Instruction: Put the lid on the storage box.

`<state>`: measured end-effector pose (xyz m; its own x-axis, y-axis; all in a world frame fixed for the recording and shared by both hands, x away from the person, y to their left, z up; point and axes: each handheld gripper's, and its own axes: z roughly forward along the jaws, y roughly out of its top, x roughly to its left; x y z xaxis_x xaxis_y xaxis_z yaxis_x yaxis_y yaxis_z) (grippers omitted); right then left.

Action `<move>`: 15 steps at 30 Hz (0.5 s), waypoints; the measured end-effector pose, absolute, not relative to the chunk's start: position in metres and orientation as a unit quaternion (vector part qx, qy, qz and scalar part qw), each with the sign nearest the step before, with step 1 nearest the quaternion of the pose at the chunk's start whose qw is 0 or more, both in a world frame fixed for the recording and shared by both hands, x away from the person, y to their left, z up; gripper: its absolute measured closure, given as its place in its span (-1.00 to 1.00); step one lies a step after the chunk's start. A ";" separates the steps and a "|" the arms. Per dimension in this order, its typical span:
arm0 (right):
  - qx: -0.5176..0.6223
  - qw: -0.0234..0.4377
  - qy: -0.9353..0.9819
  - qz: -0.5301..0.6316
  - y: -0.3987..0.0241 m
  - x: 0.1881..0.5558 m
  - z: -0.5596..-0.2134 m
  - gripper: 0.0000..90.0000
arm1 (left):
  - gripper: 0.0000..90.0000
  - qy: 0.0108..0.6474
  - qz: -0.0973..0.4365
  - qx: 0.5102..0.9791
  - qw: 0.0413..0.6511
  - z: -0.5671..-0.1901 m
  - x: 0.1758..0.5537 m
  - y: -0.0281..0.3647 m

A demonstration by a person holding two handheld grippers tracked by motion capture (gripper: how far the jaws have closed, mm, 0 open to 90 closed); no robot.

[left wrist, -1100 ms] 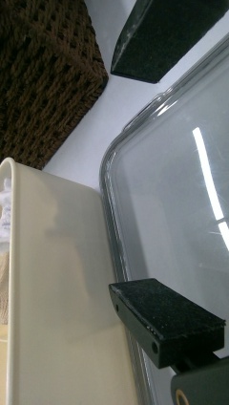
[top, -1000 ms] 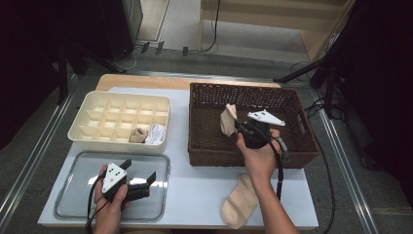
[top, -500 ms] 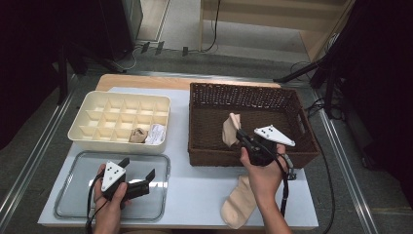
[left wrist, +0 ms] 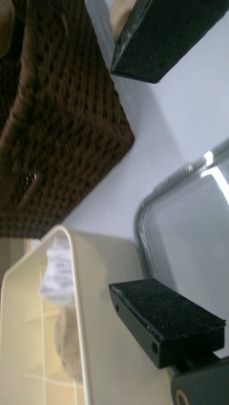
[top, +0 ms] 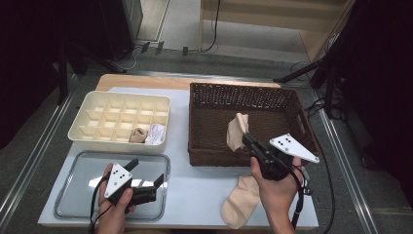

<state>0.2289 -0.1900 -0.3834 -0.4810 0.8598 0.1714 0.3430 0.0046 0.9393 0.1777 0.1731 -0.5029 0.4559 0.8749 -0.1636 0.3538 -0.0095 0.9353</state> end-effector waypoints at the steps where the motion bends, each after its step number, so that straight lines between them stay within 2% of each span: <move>1: 0.448 0.239 0.667 0.545 -0.191 0.225 -0.382 1.00 | -0.96 0.457 0.237 0.666 0.540 -0.501 0.176 0.171; 8: 0.434 0.228 0.670 0.558 -0.194 0.192 -0.377 1.00 | -0.96 0.444 0.224 0.672 0.549 -0.497 0.172 0.155; 15: 0.421 0.218 0.681 0.559 -0.184 0.168 -0.390 1.00 | -0.96 0.433 0.228 0.678 0.548 -0.495 0.170 0.149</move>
